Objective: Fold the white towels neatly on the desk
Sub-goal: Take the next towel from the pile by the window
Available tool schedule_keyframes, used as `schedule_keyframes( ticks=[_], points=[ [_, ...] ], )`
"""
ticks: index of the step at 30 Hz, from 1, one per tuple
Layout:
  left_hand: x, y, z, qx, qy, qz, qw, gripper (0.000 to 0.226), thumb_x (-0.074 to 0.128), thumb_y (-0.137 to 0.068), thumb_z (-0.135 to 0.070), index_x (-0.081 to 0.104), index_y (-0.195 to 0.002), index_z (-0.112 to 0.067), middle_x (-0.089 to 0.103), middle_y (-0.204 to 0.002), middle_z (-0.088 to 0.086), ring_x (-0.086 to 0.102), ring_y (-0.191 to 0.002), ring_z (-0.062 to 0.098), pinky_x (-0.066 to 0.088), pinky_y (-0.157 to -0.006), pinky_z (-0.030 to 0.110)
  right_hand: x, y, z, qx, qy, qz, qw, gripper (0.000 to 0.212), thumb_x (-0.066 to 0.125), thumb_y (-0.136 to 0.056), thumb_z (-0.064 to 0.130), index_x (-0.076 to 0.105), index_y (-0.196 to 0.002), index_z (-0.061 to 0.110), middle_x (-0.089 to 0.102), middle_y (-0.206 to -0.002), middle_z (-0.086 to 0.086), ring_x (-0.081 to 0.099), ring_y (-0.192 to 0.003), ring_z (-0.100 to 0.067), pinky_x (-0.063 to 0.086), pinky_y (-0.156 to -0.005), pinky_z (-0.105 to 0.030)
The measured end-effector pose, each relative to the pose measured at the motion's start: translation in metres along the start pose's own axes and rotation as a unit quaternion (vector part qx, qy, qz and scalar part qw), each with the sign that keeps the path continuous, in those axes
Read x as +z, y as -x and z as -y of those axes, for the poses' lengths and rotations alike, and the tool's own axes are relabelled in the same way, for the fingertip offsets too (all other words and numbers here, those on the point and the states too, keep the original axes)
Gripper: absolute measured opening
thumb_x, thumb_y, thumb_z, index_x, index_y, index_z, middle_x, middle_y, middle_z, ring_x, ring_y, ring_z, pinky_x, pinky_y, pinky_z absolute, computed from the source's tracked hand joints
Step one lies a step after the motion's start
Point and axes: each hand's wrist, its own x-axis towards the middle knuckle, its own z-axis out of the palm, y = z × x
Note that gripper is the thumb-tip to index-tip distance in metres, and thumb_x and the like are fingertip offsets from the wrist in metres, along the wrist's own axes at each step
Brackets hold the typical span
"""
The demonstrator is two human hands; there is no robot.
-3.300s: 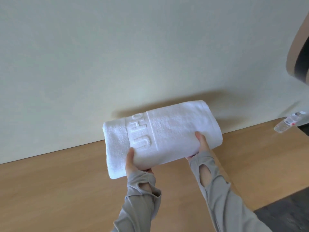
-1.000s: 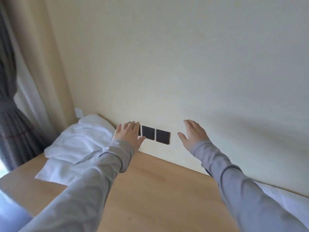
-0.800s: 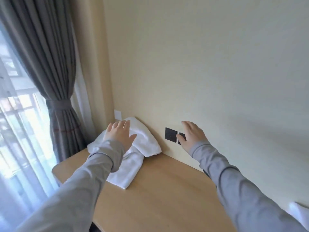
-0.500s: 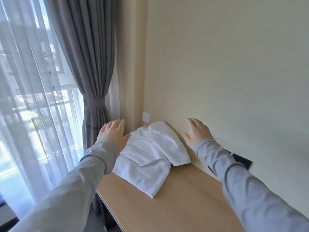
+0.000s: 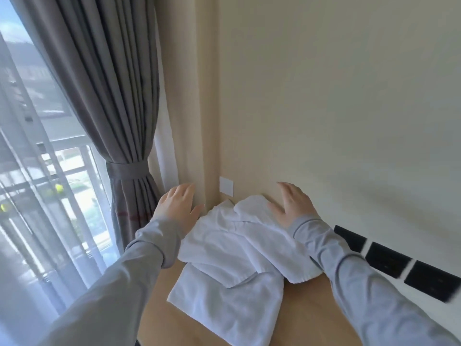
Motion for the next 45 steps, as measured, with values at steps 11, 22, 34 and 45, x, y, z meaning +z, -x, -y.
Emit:
schedule_keyframes(
  ticks=[11, 22, 34, 45],
  points=[
    [0.115, -0.095, 0.015, -0.026, 0.207, 0.156, 0.965, 0.053, 0.047, -0.095, -0.037, 0.035, -0.141, -0.014, 0.044, -0.138, 0.009, 0.042, -0.125, 0.029, 0.036, -0.103, 0.041, 0.101, 0.005, -0.051, 0.229, -0.141, 0.051, 0.962, 0.046, 0.049, -0.094, 0.027, 0.039, -0.135, 0.007, 0.047, -0.132, -0.009, 0.043, -0.123, -0.024, 0.033, -0.101, -0.03],
    [0.278, -0.183, 0.022, -0.002, 0.381, 0.314, 0.87, 0.079, 0.064, -0.083, -0.043, 0.026, -0.146, -0.015, 0.03, -0.151, 0.006, 0.029, -0.137, 0.025, 0.025, -0.113, 0.04, 0.26, 0.04, -0.032, 0.641, -0.477, -0.007, 0.602, 0.029, 0.059, -0.091, 0.012, 0.053, -0.117, 0.002, 0.057, -0.086, -0.012, 0.055, -0.077, -0.021, 0.044, -0.066, -0.025],
    [0.302, -0.216, -0.003, 0.165, 0.363, 0.296, 0.868, 0.073, 0.062, -0.049, -0.075, 0.055, -0.101, -0.025, 0.059, -0.097, -0.012, 0.049, -0.099, 0.013, 0.026, -0.108, 0.037, 0.284, -0.008, -0.022, 0.716, -0.607, -0.177, 0.296, 0.041, 0.072, -0.08, 0.01, 0.057, -0.117, 0.003, 0.063, -0.106, -0.021, 0.06, -0.1, -0.036, 0.05, -0.085, -0.041],
    [0.242, -0.22, -0.011, 0.107, 0.552, 0.252, 0.788, 0.005, 0.062, -0.088, -0.025, 0.06, -0.086, -0.029, 0.062, -0.079, -0.019, 0.054, -0.079, -0.008, 0.038, -0.067, 0.005, 0.247, -0.002, -0.008, 0.473, -0.734, -0.274, 0.403, 0.061, 0.064, -0.075, 0.003, 0.047, -0.134, 0.009, 0.066, -0.115, -0.015, 0.059, -0.11, -0.039, 0.047, -0.094, -0.053]
  ],
)
